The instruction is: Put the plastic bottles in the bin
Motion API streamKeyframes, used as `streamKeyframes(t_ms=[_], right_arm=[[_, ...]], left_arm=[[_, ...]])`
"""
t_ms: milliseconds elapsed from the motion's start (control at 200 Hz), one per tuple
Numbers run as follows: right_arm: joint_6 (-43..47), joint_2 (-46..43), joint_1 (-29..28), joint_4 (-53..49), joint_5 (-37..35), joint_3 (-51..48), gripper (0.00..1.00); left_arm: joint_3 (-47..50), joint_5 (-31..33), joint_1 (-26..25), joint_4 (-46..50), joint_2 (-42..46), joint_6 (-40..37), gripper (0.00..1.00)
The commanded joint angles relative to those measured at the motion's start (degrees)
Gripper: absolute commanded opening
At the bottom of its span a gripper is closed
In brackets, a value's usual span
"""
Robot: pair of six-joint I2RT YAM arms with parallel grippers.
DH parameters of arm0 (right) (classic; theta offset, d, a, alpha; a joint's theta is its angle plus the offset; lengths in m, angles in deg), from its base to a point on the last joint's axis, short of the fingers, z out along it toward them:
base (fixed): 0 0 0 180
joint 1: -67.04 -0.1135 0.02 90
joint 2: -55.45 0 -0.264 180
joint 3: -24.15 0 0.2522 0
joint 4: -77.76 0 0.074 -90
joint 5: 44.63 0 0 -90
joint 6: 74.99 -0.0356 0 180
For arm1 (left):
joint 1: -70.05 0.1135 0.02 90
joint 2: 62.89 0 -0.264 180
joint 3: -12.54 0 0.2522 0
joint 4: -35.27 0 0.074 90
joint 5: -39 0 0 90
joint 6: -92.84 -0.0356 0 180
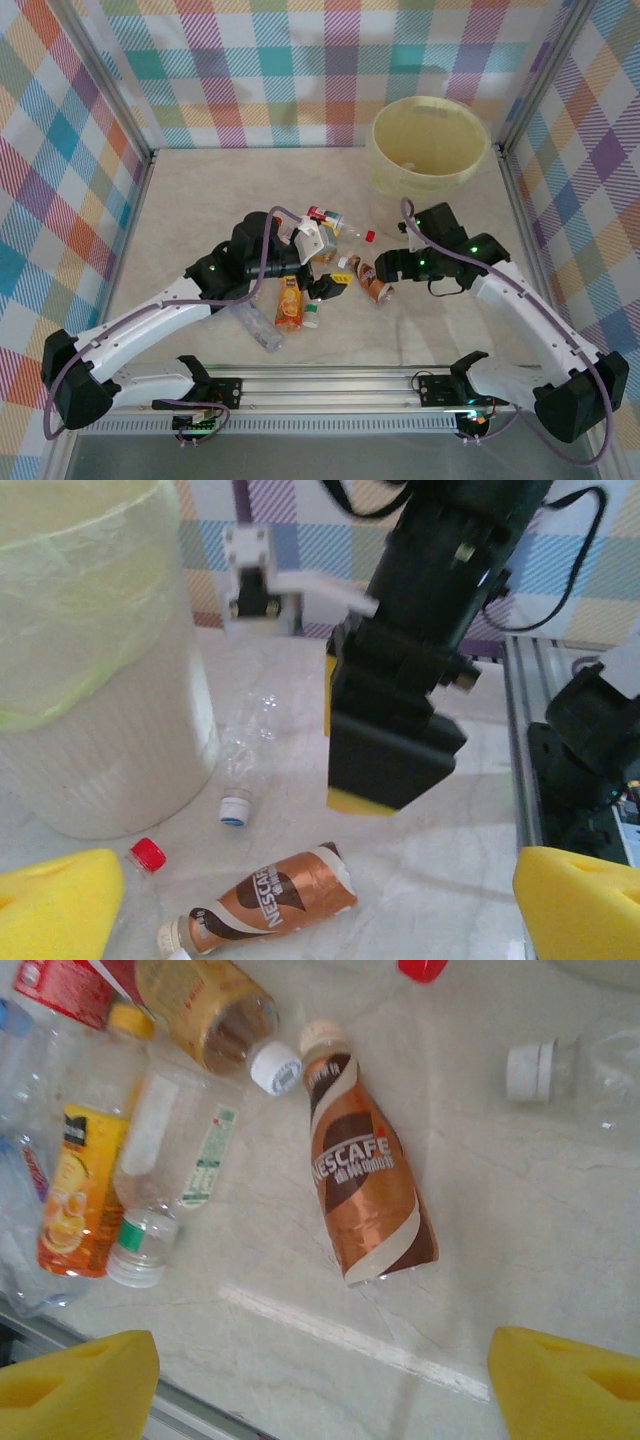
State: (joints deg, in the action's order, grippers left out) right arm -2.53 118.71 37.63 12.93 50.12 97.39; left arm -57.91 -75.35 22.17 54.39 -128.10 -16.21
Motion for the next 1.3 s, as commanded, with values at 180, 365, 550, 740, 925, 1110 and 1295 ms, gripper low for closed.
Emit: streamKeyframes(t_ms=[180,365,550,740,925,1110,1295], right_arm=[[-0.4,3.2,-1.9,6.5,-1.6,-2.9,0.86],[0.3,8.7,-3.7,8.1,-4.6,-2.1,0.87],[1.1,14.7,-5.5,8.3,-8.5,-1.2,0.88],[3.0,19.4,-5.7,9.3,-10.1,-0.6,0.88],[5.6,24.7,-6.3,8.7,-9.3,1.7,0.88],[6.7,30.2,-7.5,8.2,-9.3,3.7,0.86],[7.1,35.0,-9.3,7.7,-11.8,4.9,0.83]], left_arm=[[0.1,-1.0,-0.6,17.0,6.5,-3.5,1.00],[6.1,3.0,-0.7,17.2,11.5,-4.2,1.00],[9.6,4.7,-0.7,14.8,11.9,-4.4,1.00],[10.3,4.0,-0.7,13.5,11.1,-3.0,1.00],[10.2,3.0,-0.7,13.2,10.3,-2.4,1.00],[10.4,3.0,-0.7,12.9,10.5,-2.1,1.00],[10.3,2.4,-0.7,12.8,10.3,-1.8,1.00]])
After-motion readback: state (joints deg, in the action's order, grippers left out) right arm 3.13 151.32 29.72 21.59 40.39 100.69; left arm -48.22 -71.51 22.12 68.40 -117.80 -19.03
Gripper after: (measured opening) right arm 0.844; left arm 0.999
